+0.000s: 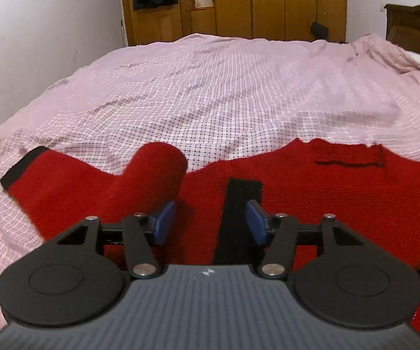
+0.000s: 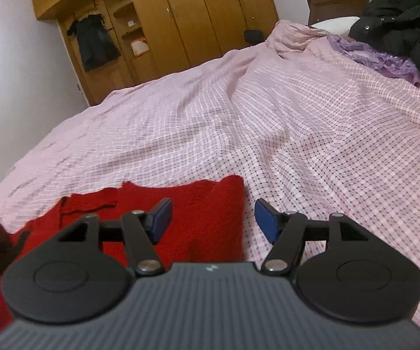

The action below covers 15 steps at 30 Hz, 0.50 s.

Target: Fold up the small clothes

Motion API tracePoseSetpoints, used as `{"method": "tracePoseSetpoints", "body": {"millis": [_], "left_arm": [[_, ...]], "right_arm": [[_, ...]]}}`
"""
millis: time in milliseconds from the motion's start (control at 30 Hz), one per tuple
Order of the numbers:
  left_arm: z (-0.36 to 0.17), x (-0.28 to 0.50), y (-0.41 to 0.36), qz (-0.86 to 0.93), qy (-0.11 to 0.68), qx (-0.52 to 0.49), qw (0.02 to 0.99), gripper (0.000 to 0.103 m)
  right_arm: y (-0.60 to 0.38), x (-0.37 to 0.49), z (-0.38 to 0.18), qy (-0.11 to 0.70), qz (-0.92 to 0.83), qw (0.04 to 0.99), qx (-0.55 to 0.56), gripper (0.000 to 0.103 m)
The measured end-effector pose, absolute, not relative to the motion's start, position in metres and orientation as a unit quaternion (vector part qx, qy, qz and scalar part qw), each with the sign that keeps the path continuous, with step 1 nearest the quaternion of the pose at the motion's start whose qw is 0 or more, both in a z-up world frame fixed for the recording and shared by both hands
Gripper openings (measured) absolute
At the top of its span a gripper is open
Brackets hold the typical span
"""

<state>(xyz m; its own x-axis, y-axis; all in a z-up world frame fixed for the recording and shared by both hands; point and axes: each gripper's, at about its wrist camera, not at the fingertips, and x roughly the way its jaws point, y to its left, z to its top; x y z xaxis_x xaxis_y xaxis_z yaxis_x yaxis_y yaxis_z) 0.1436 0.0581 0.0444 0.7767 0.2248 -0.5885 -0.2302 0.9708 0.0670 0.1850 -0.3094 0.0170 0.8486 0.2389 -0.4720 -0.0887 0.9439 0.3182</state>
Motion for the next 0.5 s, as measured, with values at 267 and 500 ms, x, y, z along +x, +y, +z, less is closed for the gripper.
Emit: {"method": "tracePoseSetpoints", "body": {"millis": [267, 500], "left_arm": [[0.082, 0.095, 0.067, 0.143, 0.299, 0.004, 0.943, 0.074], [0.091, 0.046, 0.087, 0.158, 0.300, -0.013, 0.941, 0.076]], "right_arm": [[-0.295, 0.144, 0.044, 0.264, 0.111, 0.947, 0.148, 0.065], [-0.280, 0.099, 0.052, 0.286, 0.158, 0.926, 0.188, 0.065]]}}
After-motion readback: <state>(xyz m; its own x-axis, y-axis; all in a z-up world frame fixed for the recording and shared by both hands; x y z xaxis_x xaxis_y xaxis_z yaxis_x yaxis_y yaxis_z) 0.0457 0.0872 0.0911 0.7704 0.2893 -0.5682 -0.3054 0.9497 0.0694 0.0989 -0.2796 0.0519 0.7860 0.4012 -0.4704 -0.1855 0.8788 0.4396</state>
